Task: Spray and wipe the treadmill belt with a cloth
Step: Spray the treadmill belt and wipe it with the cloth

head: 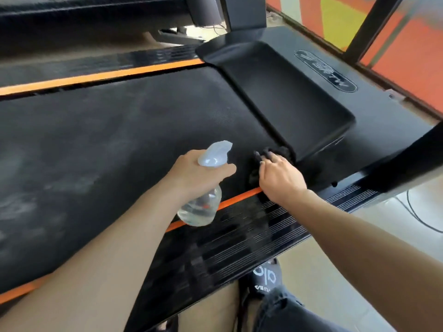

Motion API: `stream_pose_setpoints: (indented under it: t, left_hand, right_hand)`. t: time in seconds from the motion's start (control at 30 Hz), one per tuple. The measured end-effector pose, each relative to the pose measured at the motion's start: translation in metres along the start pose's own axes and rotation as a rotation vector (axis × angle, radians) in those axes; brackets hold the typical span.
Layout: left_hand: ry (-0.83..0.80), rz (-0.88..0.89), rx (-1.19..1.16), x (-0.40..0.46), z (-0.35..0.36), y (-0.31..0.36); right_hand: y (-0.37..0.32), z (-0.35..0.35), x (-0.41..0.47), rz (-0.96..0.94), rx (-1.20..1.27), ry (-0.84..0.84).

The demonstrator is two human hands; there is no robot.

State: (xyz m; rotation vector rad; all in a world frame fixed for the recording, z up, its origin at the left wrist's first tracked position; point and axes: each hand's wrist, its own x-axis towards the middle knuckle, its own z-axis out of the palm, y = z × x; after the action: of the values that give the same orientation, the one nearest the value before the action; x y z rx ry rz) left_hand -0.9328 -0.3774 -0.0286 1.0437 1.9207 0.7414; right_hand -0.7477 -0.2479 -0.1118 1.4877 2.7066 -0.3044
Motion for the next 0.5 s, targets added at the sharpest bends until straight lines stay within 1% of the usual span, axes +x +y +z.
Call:
stream_pose_setpoints:
  t: [0.03, 0.13, 0.23, 0.27, 0.37, 0.5]
  left_hand:
    - [-0.028, -0.005, 0.007, 0.001, 0.008, 0.004]
    - [-0.076, 0.01, 0.066, 0.005, 0.025, 0.011]
    - [-0.024, -0.032, 0.09, 0.009, 0.024, 0.01]
    - [0.011, -0.057, 0.084, 0.009, 0.021, 0.007]
    - [0.081, -0.112, 0.102, 0.007, 0.012, 0.0]
    - [0.069, -0.125, 0.068, 0.004, 0.001, -0.005]
  right_hand:
    - [-0.001, 0.001, 0.003, 0.008, -0.054, 0.005]
    - [0.006, -0.012, -0.003, 0.065, -0.231, 0.105]
    - [0.03, -0.014, -0.008, 0.097, -0.328, 0.111]
    - [0.029, -0.013, -0.007, 0.105, -0.304, 0.089]
    - [0.02, -0.007, -0.004, 0.124, -0.278, 0.098]
    - [0.021, -0.002, -0.003, 0.145, -0.185, 0.139]
